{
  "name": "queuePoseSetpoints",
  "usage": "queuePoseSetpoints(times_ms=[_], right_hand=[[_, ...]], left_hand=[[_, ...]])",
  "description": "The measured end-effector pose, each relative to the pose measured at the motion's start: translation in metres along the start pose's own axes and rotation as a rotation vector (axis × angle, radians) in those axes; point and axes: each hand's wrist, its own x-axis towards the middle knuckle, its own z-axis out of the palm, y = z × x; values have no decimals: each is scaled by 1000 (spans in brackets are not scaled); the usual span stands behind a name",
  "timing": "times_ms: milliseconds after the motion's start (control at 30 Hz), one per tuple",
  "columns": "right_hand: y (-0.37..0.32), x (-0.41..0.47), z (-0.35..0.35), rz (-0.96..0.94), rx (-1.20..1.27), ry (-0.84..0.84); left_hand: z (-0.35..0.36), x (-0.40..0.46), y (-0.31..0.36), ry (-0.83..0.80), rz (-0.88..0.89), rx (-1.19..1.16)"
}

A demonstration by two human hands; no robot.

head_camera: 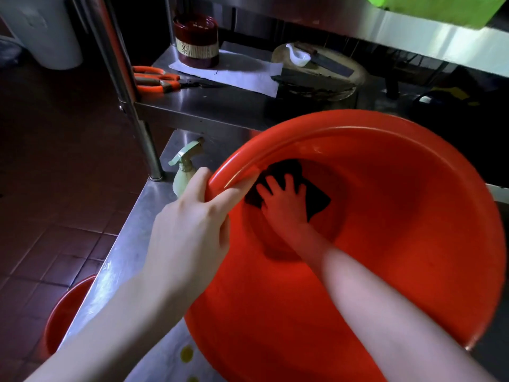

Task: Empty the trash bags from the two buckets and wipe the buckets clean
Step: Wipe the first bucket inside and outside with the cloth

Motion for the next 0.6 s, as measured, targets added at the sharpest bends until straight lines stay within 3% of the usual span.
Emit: queuePoseSetpoints(times_ms=[100,167,200,233,367,433,500,567,600], right_hand=[[-10,-24,11,-508,-195,-303],[-2,-26,8,-747,-355,-272],[3,-20,8,-743,-378,-270],[7,-14,9,-669,-366,-247],[10,6,-1,52,-65,-18],[-1,1,2,110,59,-51],[-10,-19,20,-170,-36,-161],[-3,-42,37,-585,-208,-106],[7,-44,43,-698,-253,-108]], left_hand=[[0,0,2,-4,7,3],[0,1,-2,-3,8,-3],[0,1,-4,-5,8,-4],[0,2,-5,-6,9,-3],[0,2,-2,3,0,1],[1,3,-2,5,-7,-4],[2,4,-4,10,-8,-5],[4,4,-9,10,-16,-12],[5,4,-12,12,-23,-22]])
